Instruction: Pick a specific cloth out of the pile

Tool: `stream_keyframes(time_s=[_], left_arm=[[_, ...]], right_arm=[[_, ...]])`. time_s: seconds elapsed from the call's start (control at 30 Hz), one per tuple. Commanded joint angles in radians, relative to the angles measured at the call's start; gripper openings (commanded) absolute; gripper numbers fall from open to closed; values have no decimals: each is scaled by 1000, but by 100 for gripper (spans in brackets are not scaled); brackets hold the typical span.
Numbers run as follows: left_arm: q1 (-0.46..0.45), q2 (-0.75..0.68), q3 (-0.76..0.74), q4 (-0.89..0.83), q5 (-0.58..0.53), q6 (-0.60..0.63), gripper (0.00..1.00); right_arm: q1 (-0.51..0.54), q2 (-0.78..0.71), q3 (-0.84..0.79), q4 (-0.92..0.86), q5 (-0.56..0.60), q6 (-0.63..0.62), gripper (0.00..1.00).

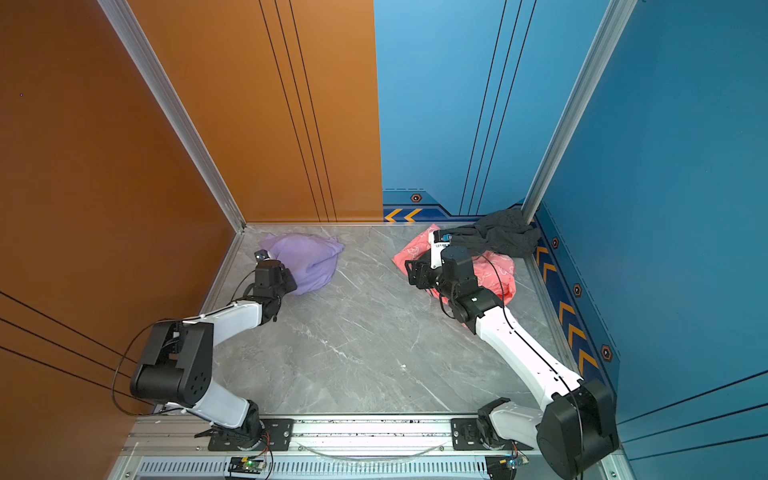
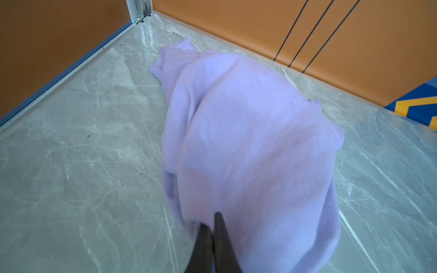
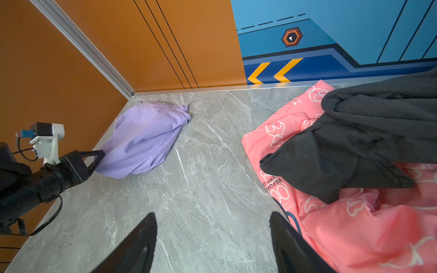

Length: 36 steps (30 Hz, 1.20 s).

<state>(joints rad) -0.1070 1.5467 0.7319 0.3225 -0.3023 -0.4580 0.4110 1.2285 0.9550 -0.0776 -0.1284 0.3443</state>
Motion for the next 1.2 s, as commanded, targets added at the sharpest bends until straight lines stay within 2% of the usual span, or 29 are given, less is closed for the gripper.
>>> stream_keyframes(time_s=[0.0,0.2,0.43,0.53,0.57,0.6,0.7,0.87,1.03,1.17], left_arm=[[18,-46,-64,26,-32,-84,0],[63,-66,-117,-52,-4,-158,0],[113,-82,-137,-86,50,-175,3],[141,-111,-96,-142,99,-134,16],[146,-130,-81,-160,107,-113,26],[148,-153,-70,-176,109,-97,33],[148,-240,-52,-184,122,-61,51],[136,-344,7,-199,163,12,75],[95,-350,63,-207,213,71,93],[78,-272,77,-205,285,41,97]], right_arm=[[-7,-12,-16,-25,-9,-6,76],[-10,-9,-7,-45,-6,-8,76],[-17,-18,-9,-65,-7,-13,76],[-20,-22,-8,-72,-6,-26,77],[-21,-25,-9,-73,-5,-31,78],[-22,-26,-9,-74,-1,-32,84],[-26,-26,-9,-74,4,-35,86],[-29,-22,-1,-73,-4,-35,89],[-29,-29,-11,-35,-32,-26,92],[-29,-40,-19,6,-83,-11,97]])
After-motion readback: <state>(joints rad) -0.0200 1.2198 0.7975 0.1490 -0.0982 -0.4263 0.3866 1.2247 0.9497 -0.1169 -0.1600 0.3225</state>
